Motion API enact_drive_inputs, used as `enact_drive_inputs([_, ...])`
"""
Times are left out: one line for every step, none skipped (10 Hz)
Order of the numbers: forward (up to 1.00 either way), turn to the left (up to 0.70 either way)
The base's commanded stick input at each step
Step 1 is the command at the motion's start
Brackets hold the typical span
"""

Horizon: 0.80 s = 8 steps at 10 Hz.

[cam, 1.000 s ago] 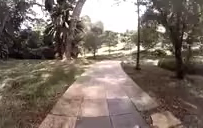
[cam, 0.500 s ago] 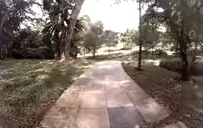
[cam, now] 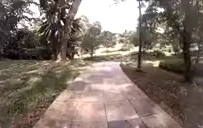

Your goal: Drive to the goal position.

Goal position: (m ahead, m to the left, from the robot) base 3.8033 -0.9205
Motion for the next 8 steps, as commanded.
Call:
enact_drive_inputs([0.45,-0.27])
enact_drive_inputs([0.45,-0.27])
enact_drive_inputs([0.45,-0.22])
enact_drive_inputs([0.45,0.0])
enact_drive_inputs([0.45,0.0])
enact_drive_inputs([0.45,0.0])
enact_drive_inputs([0.45,0.0])
enact_drive_inputs([0.45,0.0])
